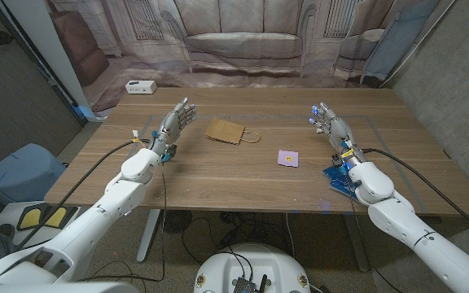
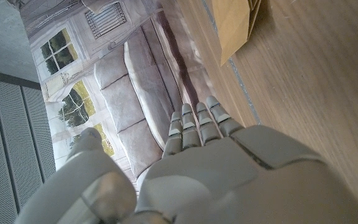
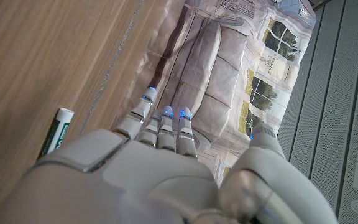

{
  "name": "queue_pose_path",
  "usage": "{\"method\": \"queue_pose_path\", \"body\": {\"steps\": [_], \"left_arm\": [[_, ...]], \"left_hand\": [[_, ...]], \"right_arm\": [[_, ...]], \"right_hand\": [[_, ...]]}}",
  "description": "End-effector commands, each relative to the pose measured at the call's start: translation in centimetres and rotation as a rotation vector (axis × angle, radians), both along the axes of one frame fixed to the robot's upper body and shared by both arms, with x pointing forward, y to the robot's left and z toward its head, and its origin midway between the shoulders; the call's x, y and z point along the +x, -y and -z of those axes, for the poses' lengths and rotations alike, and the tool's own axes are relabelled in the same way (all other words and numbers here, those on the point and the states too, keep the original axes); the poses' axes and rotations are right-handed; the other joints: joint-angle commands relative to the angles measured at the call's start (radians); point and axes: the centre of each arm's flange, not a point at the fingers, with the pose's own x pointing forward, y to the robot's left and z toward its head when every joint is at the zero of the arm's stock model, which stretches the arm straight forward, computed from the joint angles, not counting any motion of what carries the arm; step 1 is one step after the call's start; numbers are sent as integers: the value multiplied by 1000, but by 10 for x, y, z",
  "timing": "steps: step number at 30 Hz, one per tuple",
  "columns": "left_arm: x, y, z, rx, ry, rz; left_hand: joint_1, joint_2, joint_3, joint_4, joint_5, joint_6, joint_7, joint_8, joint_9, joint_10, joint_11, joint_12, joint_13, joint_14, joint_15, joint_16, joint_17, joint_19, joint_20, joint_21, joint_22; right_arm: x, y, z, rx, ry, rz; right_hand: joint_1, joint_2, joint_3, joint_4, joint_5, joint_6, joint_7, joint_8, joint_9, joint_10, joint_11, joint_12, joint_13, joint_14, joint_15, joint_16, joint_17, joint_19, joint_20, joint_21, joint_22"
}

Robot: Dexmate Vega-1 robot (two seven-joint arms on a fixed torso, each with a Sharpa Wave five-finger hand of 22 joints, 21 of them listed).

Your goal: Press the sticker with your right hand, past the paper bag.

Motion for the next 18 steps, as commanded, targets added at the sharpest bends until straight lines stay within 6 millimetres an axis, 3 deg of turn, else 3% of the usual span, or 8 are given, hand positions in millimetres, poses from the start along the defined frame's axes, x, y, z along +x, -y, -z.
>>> {"method": "queue_pose_path", "body": {"steps": [1, 18], "left_arm": [[-5, 0, -2, 13, 23, -11], [-6, 0, -2, -1, 28, -16]], "left_hand": [[2, 3, 2, -8, 1, 13, 3, 8, 5, 12, 5, 5, 1, 7, -1, 2, 2, 4, -4, -8, 3], [3, 5, 1, -11, 1, 16, 8, 4, 6, 10, 0, 1, -2, 5, 0, -2, 1, 2, -5, -20, 3]], "right_arm": [[-19, 2, 8, -18, 34, 17], [-36, -2, 21, -29, 53, 22]], "right_hand": [[0, 3, -2, -4, 6, 1, -7, 2, 3, 2, -6, -5, 0, 10, -1, -2, 1, 10, 0, 1, 6], [-1, 7, -3, -6, 5, 5, -7, -1, 3, 12, -10, -6, -2, 27, -9, 1, -2, 33, -14, -2, 6]]}}
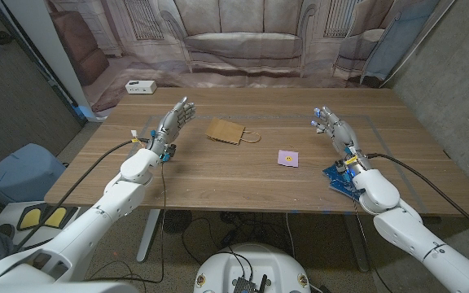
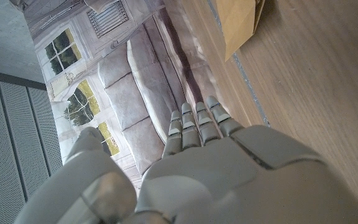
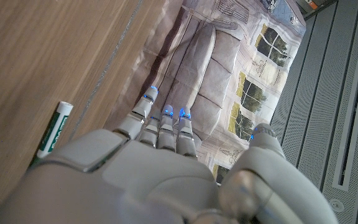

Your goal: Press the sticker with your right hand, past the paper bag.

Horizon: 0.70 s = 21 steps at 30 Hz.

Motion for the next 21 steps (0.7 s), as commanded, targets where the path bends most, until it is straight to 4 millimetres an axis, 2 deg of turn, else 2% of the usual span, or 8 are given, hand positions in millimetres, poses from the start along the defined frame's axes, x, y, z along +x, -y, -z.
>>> {"method": "queue_pose_path", "body": {"steps": [1, 5, 19, 21], "left_arm": [[-2, 1, 0, -6, 4, -3], [-3, 2, 0, -7, 7, -2], [-7, 12, -1, 3, 15, 5], [-7, 13, 0, 3, 14, 5]], "left_hand": [[3, 5, 1, -3, 1, 7, -1, 4, 6, 3, 0, 1, 2, 6, 0, -3, 1, 3, -6, -3, 3], [3, 5, 1, -3, 1, 8, -1, 3, 6, 6, -7, 2, 1, 6, 0, -3, 1, 3, -6, -6, 3], [3, 6, 1, -5, 1, 11, 0, 2, 6, 8, -6, 1, -1, 10, -2, -4, 1, 3, -6, -13, 3], [3, 7, 0, -5, 1, 12, -1, 2, 6, 10, -2, 2, -1, 10, -1, -4, 1, 4, -6, -15, 3]], "right_arm": [[-14, -2, 7, -12, 28, 8], [-19, -3, 10, -19, 34, 16], [-34, -2, 25, -57, 63, 94], [-35, -2, 26, -64, 61, 97]], "right_hand": [[-1, 7, 0, -3, 5, -1, -1, -1, 3, 6, -3, 1, 2, 10, 2, 1, 3, 10, 0, -2, 6], [-1, 7, 0, -3, 5, -2, -4, -2, 3, 7, -3, 0, 2, 10, 3, 0, 2, 9, 2, -5, 6], [-1, 6, -2, -6, 5, 0, -10, -3, 3, 12, -6, -1, 1, 11, 5, -1, 0, 8, 6, -11, 6], [-2, 6, -2, -6, 5, 0, -11, -4, 3, 16, -7, -1, 1, 23, 2, 3, 0, 19, 10, -11, 6]]}}
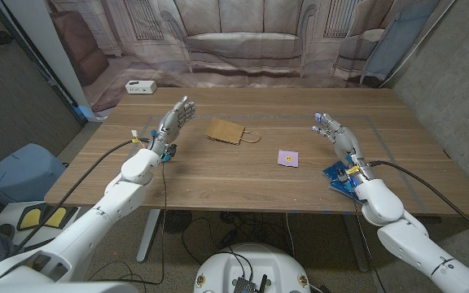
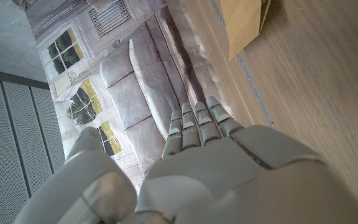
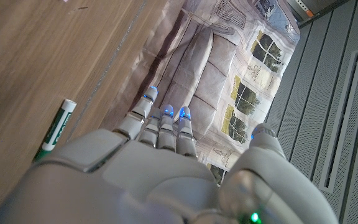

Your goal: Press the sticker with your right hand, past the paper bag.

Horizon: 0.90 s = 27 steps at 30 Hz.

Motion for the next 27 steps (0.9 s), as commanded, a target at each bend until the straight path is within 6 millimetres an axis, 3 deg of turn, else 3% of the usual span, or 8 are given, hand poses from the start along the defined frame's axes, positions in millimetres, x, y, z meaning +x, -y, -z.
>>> {"method": "queue_pose_path", "body": {"steps": [1, 27], "left_arm": [[-3, 10, 2, 6, 1, 11], [-8, 12, 4, 13, 3, 6]], "left_hand": [[3, 7, 0, -5, 1, 12, -1, 1, 6, 7, 0, 1, -1, 7, 2, -4, 1, 4, -6, -4, 3], [3, 9, -1, -7, 1, 19, 3, 0, 6, 13, 1, 0, -4, 15, 6, -5, 1, 9, -4, -16, 3]], "right_arm": [[-12, 0, 10, -42, 25, 65], [-25, -14, 13, -235, 148, 339]], "right_hand": [[-2, 6, -3, -6, 5, 3, -10, -4, 4, 13, -5, -1, 0, 21, 0, 4, -1, 19, 8, -1, 1], [0, 3, -6, -12, 5, 9, -45, -6, 3, 9, -22, -9, -1, 13, -3, -5, -5, 16, 8, -18, 1]]}}
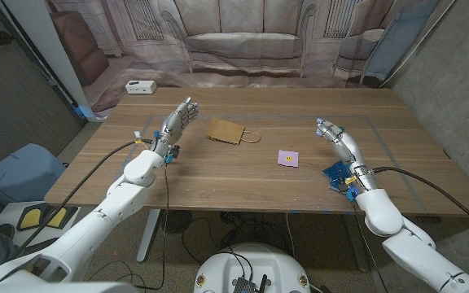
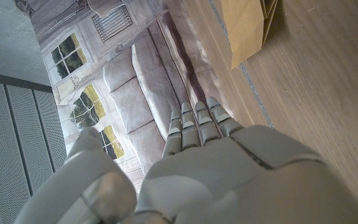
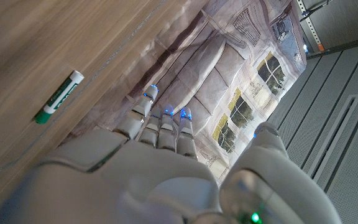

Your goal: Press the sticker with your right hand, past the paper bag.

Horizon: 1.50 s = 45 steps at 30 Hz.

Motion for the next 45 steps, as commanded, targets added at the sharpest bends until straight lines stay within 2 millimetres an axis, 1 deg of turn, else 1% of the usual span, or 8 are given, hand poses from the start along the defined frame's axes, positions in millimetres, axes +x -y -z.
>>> {"method": "queue_pose_path", "body": {"steps": [1, 5, 14, 15, 20, 35, 41, 45], "left_arm": [[-3, 2, 0, 4, 3, -1], [-3, 2, 1, 4, 2, -2], [-4, 2, 2, 4, 2, -3], [-4, 2, 2, 3, 1, -1], [-3, 3, 4, 3, 0, 0], [-4, 4, 9, -1, -8, -4], [-6, 5, 10, -1, -8, -4], [-7, 5, 12, 1, -12, -4]], "left_hand": [[3, 9, 4, -3, 1, 9, 2, 0, 1, 6, -2, 0, 0, 10, -1, -1, 1, 9, -4, -3, 3], [3, 10, 3, -4, 0, 13, 4, 1, 1, 10, 4, 1, 0, 13, 0, 0, 1, 11, -4, -6, 3], [2, 10, 3, -4, 0, 15, 3, 0, 1, 13, -1, 2, -1, 17, 0, 0, 1, 14, -6, -9, 3], [2, 11, 3, -5, 0, 17, 4, 1, 1, 14, -1, 2, -1, 18, 0, 0, 1, 14, -6, -10, 3], [2, 11, 2, -5, 0, 18, 3, 0, 1, 14, 4, 1, -1, 19, 0, 0, 1, 16, -8, -12, 3], [2, 12, 2, -6, 0, 22, 5, 0, 1, 16, 3, 1, -2, 20, 0, -1, 1, 18, -8, -18, 4], [2, 13, 2, -6, 0, 22, 4, -1, 1, 18, 5, 0, -3, 21, 0, -2, 1, 20, -8, -22, 4], [2, 14, 2, -7, 0, 23, 4, -1, 1, 17, 3, 0, -3, 22, 0, -2, 1, 20, -7, -24, 4]], "right_arm": [[-5, -8, 1, -102, 79, 147], [-6, -10, 2, -127, 98, 182], [-7, -15, 1, -190, 114, 221], [-7, -16, 0, -200, 116, 227], [-6, -20, 0, -247, 140, 266], [-9, -24, 3, -371, 203, 407], [-11, -27, 7, -417, 245, 466], [-12, -29, 8, -452, 259, 502]], "right_hand": [[0, 3, 2, -4, 5, 4, -8, -2, 4, 4, -9, -3, -1, 1, -1, -5, -1, 5, -3, -3, 2], [0, 1, 1, -5, 5, 3, -14, -3, 4, -10, -14, -10, -1, 1, -4, -6, -2, 7, -4, -6, 1], [4, 2, 1, -8, 5, -1, -21, -5, 4, -16, -19, -13, -2, 5, -9, -6, -3, 10, -7, -9, 1], [5, 3, 1, -8, 6, -1, -22, -6, 4, -20, -30, -15, -2, 5, -9, -7, -3, 11, -6, -11, 1], [7, 4, 2, -10, 6, 8, -39, -3, 4, -23, -43, -17, -2, 5, -11, -8, -4, 13, -7, -15, 1], [8, 3, 0, -12, 7, -3, -58, -9, 4, -13, -44, -14, -2, 8, -18, -8, -6, 18, -12, -21, 2], [5, 3, -2, -11, 8, 1, -69, -7, 4, -8, -60, -13, -2, 9, -24, -8, -5, 21, -13, -26, 2], [3, 2, -3, -10, 8, 2, -70, -7, 4, -7, -61, -13, -2, 9, -25, -9, -5, 21, -15, -28, 2]]}}
